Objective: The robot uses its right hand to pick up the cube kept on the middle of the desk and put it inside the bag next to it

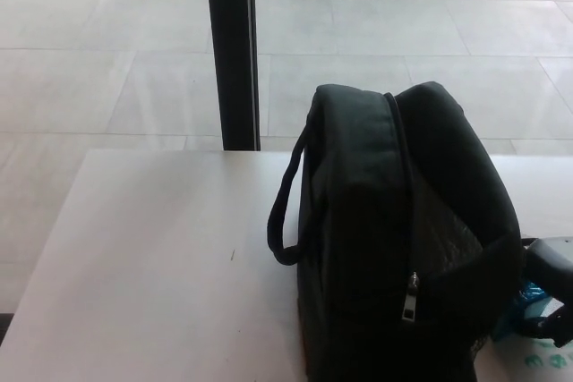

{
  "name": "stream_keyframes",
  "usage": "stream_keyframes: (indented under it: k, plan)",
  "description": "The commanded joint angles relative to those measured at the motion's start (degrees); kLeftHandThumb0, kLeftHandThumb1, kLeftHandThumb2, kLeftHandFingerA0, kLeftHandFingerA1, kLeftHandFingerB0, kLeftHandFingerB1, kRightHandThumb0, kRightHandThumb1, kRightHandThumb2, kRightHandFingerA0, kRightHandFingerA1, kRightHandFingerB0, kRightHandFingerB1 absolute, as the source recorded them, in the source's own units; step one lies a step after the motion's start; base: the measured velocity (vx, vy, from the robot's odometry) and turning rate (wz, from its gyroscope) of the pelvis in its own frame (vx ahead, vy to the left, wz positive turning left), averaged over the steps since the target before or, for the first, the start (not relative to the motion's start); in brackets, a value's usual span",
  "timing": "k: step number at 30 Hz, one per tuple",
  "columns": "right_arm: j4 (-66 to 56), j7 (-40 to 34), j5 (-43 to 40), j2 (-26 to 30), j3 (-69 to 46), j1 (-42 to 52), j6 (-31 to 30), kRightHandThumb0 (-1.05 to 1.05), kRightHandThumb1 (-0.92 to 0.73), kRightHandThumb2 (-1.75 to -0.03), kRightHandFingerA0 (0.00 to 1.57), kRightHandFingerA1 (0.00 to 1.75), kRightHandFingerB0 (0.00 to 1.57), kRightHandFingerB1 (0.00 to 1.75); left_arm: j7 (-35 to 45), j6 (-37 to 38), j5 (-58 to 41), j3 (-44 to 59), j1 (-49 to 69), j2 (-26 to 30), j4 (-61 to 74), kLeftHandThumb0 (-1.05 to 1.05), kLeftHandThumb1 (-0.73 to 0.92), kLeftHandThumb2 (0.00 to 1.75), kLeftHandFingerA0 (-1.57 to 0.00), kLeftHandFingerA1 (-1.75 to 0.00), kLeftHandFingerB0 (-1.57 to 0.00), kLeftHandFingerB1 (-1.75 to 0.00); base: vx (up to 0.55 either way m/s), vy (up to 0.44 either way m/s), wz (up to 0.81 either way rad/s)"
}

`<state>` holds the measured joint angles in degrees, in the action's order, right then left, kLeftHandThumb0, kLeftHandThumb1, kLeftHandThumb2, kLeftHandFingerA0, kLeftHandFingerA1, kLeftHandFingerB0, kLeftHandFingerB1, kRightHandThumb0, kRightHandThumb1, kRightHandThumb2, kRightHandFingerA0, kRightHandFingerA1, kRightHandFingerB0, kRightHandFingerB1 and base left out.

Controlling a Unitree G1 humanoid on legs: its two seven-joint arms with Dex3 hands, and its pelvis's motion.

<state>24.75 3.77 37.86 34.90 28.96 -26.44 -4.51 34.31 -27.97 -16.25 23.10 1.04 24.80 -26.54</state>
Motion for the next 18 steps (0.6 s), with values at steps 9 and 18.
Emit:
stream_keyframes:
  k: [9,18]
  plan:
    - [4.42,-8.95,-5.56,-0.67,-12.31,4.83,10.21,-0.21,-0.61,-0.92,0.83,1.75,0.67,1.59,0.52,1.39,-1.70,0.34,-1.46,0.92,0.48,-0.64,0.65,0.59,-0.27,-0.50,-0.25,-0.40,0.00,0.000,0.00]
    - [1.20,-7.82,-12.00,-4.49,-25.48,4.59,7.11,-0.19,-0.59,-1.06,0.84,1.75,0.72,1.57,0.56,2.08,-1.05,-0.01,-1.62,1.73,-0.61,-0.66,0.63,0.58,-0.29,-0.50,-0.28,-0.40,0.00,0.000,0.00]
